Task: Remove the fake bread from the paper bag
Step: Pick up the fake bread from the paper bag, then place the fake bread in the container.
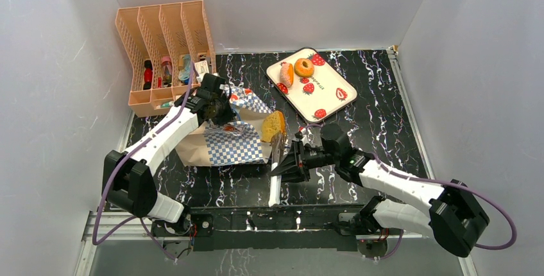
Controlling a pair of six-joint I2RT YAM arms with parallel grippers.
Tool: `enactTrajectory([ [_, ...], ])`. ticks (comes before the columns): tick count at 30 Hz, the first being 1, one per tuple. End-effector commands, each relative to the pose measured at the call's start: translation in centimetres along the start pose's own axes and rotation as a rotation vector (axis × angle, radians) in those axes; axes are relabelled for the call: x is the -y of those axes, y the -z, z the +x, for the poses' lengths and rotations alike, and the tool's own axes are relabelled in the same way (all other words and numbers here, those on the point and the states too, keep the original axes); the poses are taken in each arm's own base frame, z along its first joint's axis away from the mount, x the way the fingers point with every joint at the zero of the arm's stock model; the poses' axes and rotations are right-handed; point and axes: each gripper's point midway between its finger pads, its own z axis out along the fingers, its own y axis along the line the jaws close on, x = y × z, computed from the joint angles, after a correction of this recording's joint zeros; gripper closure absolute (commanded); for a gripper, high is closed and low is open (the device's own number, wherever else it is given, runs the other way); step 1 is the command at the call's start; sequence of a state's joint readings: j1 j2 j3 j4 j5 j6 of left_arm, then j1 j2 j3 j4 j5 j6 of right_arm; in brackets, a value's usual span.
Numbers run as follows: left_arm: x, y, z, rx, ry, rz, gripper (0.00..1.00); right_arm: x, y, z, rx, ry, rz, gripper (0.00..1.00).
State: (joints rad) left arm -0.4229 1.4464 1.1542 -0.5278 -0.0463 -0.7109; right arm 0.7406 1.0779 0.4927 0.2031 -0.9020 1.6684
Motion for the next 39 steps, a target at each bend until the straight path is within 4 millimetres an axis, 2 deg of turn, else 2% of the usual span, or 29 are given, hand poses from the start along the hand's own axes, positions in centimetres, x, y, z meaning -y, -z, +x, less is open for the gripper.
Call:
enactTrajectory([
  [1,0.4,0.8,-2.3,0.068,-0.011,-0.013,1.00,-2.6,0.7,1.0,0.020,0.107,-0.052,1.00],
  [15,-0.2,-0.5,-2.0,0.018,-0.064,-0.066,1.00,-4.8,1.9,1.5,0.107,0.155,-0.073,1.00],
  [25,-0.6,-0.9,-1.5,-0.010,-0.091,-0.079,1.00,-7.0,2.3,0.4,0.179,0.212,-0.087,1.00],
  [33,-1.2,-0.4,-0.5,-0.017,-0.098,-0.072,1.00,-9.0,2.8,-2.9,0.258,0.244,-0.119,1.00],
  [39,-1.8,0.0,0.3,-0.026,-0.109,-0.067,1.00,-10.7,3.5,-7.3,0.344,0.282,-0.142,1.00],
])
